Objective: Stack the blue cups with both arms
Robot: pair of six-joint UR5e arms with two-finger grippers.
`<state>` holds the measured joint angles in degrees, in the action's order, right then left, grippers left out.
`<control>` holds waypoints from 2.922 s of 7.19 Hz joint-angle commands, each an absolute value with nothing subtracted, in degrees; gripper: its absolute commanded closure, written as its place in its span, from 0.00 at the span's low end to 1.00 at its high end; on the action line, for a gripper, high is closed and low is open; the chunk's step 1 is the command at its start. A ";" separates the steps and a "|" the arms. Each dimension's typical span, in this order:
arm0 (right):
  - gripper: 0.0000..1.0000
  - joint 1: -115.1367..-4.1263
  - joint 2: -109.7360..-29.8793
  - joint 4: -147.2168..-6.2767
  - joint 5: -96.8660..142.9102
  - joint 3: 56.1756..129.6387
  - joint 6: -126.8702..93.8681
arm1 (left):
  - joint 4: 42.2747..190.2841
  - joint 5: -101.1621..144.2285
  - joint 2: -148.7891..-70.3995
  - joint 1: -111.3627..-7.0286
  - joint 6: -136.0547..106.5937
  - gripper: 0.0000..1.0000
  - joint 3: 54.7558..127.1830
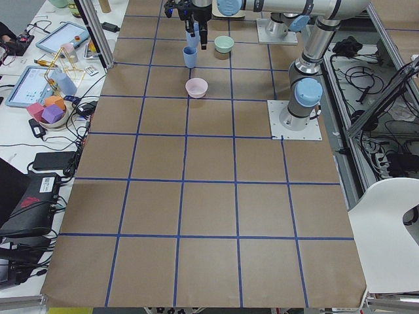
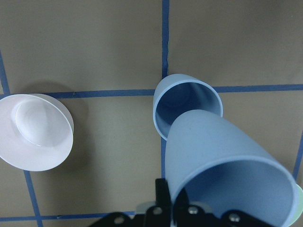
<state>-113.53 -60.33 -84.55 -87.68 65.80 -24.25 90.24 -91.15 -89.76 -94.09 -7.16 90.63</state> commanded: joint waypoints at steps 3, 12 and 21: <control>1.00 -113.47 -58.97 -85.17 -87.01 66.01 -24.52 | 85.01 -92.29 -90.70 -93.96 -6.33 0.00 90.88; 0.00 -113.38 -58.53 -87.01 -87.89 65.92 -24.70 | 85.52 -92.37 -90.35 -94.04 -7.12 0.00 90.88; 0.00 -88.35 -80.20 -71.28 -87.36 71.78 4.31 | 85.61 -92.37 -90.26 -94.04 -7.12 0.00 90.97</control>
<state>-91.24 -75.82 -72.26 -87.26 68.79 2.94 85.59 -92.37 -90.28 -94.04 -7.12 90.94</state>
